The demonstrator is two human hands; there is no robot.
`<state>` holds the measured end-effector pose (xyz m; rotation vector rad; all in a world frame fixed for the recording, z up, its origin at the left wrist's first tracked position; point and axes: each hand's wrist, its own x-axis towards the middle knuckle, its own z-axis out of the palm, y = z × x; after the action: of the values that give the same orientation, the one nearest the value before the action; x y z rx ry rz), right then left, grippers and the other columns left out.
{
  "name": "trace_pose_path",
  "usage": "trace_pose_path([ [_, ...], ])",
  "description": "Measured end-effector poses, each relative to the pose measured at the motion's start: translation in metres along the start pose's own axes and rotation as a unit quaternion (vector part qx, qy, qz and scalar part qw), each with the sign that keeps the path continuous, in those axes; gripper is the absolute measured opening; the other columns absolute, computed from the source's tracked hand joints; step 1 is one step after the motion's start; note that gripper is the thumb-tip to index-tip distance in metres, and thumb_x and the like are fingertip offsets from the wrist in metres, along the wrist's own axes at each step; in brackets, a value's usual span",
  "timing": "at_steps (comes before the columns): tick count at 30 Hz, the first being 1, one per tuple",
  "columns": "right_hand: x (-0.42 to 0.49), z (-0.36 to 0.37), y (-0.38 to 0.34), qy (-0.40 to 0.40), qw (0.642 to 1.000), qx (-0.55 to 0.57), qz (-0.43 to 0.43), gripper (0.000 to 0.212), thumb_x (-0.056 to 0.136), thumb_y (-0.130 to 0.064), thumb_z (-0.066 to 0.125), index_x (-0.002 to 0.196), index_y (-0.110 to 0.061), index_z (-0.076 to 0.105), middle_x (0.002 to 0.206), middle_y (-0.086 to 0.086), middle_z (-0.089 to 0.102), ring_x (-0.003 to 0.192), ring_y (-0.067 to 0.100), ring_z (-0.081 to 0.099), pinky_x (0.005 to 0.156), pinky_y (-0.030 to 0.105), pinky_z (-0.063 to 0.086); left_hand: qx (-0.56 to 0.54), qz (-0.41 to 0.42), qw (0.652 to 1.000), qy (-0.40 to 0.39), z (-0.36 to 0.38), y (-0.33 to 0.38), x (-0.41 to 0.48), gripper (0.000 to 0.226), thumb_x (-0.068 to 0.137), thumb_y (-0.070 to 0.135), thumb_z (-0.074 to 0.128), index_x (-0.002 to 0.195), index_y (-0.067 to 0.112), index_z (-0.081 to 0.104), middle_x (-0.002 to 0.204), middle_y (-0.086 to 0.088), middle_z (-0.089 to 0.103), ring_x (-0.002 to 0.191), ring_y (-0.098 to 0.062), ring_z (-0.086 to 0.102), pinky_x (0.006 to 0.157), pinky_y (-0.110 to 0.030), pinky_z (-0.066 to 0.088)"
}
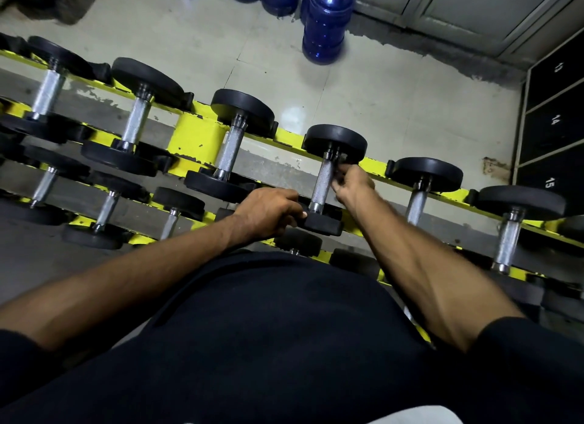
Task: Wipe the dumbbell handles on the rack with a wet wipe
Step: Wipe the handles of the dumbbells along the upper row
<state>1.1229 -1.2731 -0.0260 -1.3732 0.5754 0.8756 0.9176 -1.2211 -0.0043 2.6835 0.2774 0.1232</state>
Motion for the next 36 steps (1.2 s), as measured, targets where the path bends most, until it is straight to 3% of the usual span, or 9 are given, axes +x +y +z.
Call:
trace_pose_path([
  [4,-0.004,-0.007,0.013,0.059,0.965,-0.14,-0.213,0.021,0.069,0.004,0.082,0.075,-0.012,0.071,0.078,0.004,0.074,0.07,0.016,0.067,0.069,0.027,0.059,0.001,0.005,1.0,0.004,0.001,0.0,0.0,0.019,0.076,0.021,0.084,0.094,0.024,0.077,0.086,0.004,0.064,0.071,-0.017,0.063,0.059,-0.022,0.037],
  [7,-0.002,-0.012,0.012,0.022,0.862,-0.317,-0.394,0.013,0.07,-0.007,0.083,0.076,-0.017,0.076,0.076,-0.005,0.073,0.071,0.01,0.068,0.072,0.028,0.059,0.004,0.009,1.0,0.007,0.001,-0.001,0.0,0.017,0.078,0.022,0.083,0.094,0.023,0.076,0.086,0.003,0.064,0.072,-0.019,0.063,0.058,-0.023,0.038],
  [9,-0.001,-0.014,0.012,-0.041,0.751,-0.425,-0.504,0.014,0.076,-0.005,0.076,0.088,-0.013,0.078,0.088,-0.003,0.074,0.081,0.013,0.065,0.075,0.027,0.055,0.005,0.008,1.0,0.008,0.001,-0.001,0.0,0.016,0.079,0.023,0.082,0.094,0.023,0.076,0.086,0.003,0.063,0.073,-0.019,0.063,0.058,-0.026,0.042],
  [14,-0.013,-0.004,0.016,-0.03,0.355,-0.717,-0.6,0.021,0.08,0.0,0.067,0.1,-0.005,0.072,0.098,0.005,0.071,0.097,0.031,0.051,0.071,0.034,0.045,0.008,0.006,1.0,0.011,0.002,-0.002,0.0,0.014,0.079,0.024,0.082,0.092,0.025,0.076,0.086,0.005,0.064,0.072,-0.019,0.064,0.057,-0.026,0.045],
  [18,-0.032,0.006,0.016,-0.108,0.22,-0.818,-0.52,0.012,0.085,-0.008,0.066,0.093,-0.001,0.072,0.085,0.013,0.068,0.102,0.031,0.05,0.069,0.034,0.033,0.014,0.006,1.0,0.01,0.002,-0.001,0.0,0.018,0.076,0.021,0.084,0.091,0.025,0.076,0.086,0.005,0.066,0.072,-0.018,0.065,0.057,-0.023,0.039],
  [23,-0.019,-0.014,0.007,-0.209,0.318,-0.763,-0.523,0.005,0.082,-0.01,0.071,0.078,-0.007,0.072,0.079,0.009,0.061,0.076,0.027,0.055,0.058,0.032,0.039,0.013,0.003,1.0,-0.001,0.004,-0.001,-0.001,0.025,0.073,0.017,0.086,0.094,0.026,0.077,0.088,0.006,0.065,0.074,-0.018,0.065,0.059,-0.022,0.038],
  [28,-0.015,-0.028,-0.001,-0.084,0.648,-0.583,-0.484,0.005,0.078,-0.015,0.078,0.081,-0.012,0.076,0.084,-0.003,0.065,0.074,0.013,0.059,0.067,0.025,0.047,0.01,-0.006,1.0,0.008,0.003,0.002,-0.002,0.021,0.076,0.021,0.083,0.096,0.023,0.076,0.087,0.004,0.063,0.074,-0.018,0.063,0.059,-0.023,0.035],
  [33,-0.02,-0.048,0.015,-0.102,0.718,-0.568,-0.389,0.016,0.07,-0.013,0.085,0.076,-0.019,0.071,0.076,-0.008,0.07,0.072,0.009,0.066,0.069,0.03,0.058,0.009,0.005,1.0,0.007,0.001,0.001,-0.001,0.022,0.074,0.019,0.084,0.094,0.022,0.076,0.088,0.003,0.064,0.073,-0.02,0.064,0.058,-0.024,0.04],
  [36,-0.004,-0.035,0.007,-0.036,0.828,-0.453,-0.328,0.021,0.07,-0.01,0.085,0.083,-0.021,0.072,0.082,-0.004,0.072,0.076,0.016,0.07,0.068,0.033,0.059,0.009,0.003,1.0,0.007,0.002,0.002,-0.002,0.022,0.076,0.019,0.084,0.096,0.022,0.076,0.09,0.002,0.064,0.075,-0.019,0.064,0.06,-0.025,0.042],
])
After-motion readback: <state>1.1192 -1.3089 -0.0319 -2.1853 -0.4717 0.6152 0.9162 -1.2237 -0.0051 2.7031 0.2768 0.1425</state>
